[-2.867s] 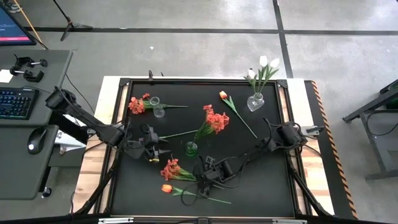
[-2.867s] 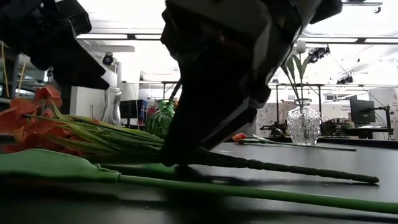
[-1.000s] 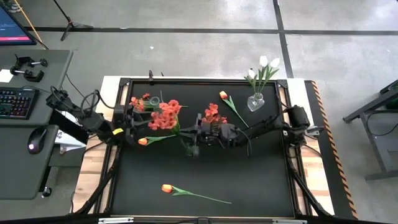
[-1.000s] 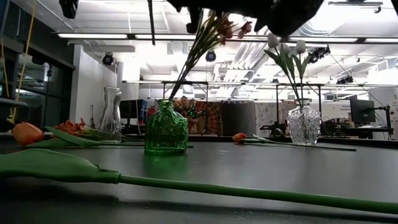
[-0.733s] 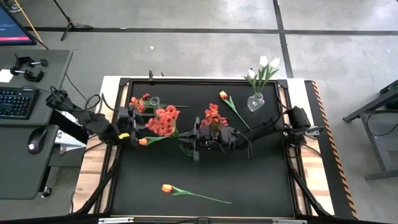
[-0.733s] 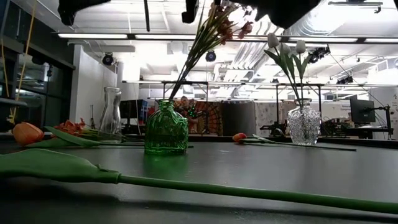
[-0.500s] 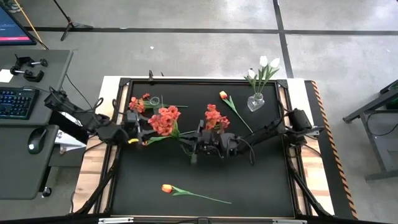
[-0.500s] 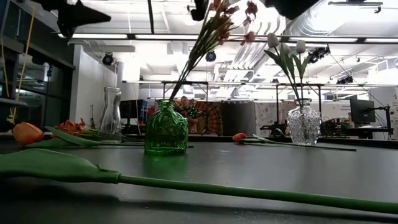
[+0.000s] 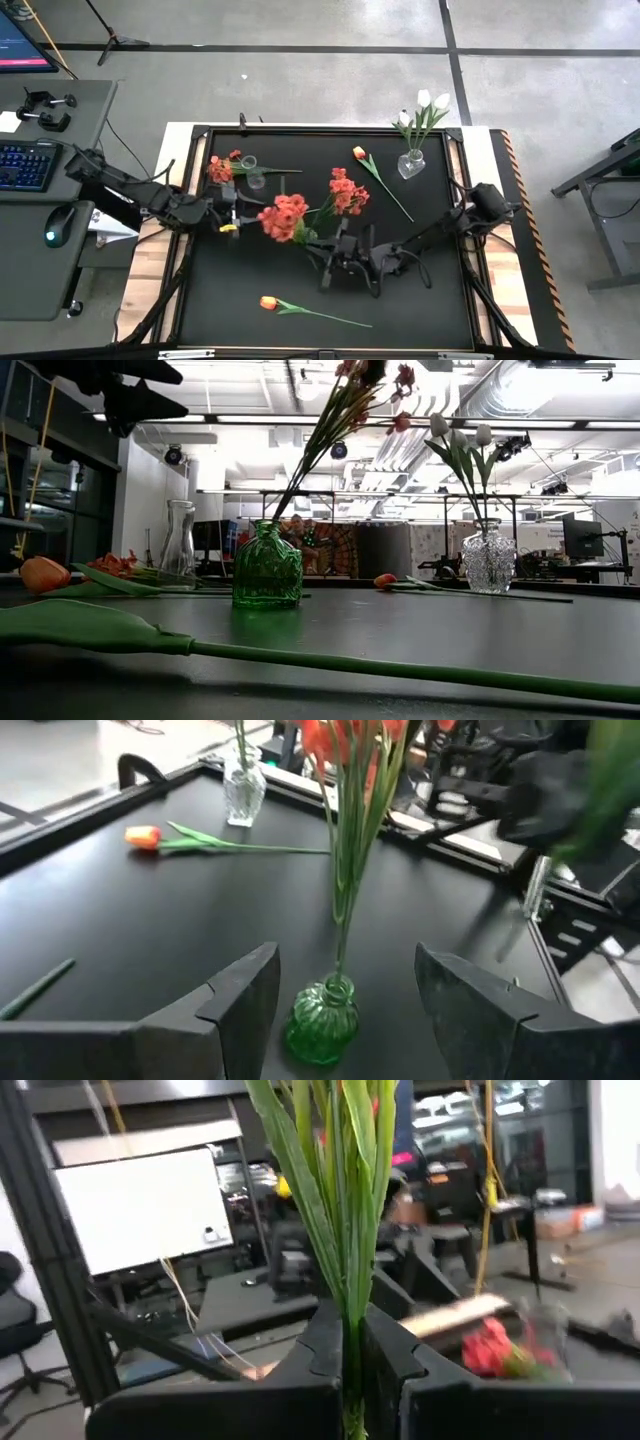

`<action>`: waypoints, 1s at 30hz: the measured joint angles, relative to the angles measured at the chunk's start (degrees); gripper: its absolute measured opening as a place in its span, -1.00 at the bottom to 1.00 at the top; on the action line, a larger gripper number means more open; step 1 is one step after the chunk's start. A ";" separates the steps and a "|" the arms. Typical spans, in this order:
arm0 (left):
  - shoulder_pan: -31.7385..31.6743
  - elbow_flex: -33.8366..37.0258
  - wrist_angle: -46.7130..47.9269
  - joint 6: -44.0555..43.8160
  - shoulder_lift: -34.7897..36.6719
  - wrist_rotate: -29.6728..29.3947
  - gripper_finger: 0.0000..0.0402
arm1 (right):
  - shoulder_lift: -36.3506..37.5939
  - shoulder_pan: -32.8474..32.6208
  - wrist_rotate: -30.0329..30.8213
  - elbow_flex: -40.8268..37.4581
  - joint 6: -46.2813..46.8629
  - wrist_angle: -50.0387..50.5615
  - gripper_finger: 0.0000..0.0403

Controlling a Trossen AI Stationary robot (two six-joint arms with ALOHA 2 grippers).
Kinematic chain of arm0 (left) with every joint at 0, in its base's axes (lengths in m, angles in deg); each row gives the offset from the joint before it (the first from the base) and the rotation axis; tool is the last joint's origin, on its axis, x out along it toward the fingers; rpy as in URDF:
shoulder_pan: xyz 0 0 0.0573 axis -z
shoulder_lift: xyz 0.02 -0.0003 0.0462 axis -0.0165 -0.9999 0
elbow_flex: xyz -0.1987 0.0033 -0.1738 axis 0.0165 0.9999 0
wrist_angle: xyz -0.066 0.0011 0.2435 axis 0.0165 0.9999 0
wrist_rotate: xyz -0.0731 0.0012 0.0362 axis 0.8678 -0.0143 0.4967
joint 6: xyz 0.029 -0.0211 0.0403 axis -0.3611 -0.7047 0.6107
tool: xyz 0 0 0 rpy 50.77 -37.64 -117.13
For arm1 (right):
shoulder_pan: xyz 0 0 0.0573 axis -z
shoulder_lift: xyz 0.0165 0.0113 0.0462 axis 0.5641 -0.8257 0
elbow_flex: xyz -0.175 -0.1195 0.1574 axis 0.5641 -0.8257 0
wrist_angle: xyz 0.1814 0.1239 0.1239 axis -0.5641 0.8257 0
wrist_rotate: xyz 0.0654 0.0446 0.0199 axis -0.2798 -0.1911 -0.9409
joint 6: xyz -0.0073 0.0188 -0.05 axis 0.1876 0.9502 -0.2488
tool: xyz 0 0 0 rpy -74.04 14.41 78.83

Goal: Sort flowers into vase by color
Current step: Put the bottom orange flowers into the green vase

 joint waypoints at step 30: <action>-5.07 -0.02 -1.50 -0.51 0.53 -0.41 0.10 | -4.84 15.75 -10.71 0.28 -1.45 2.64 -1.00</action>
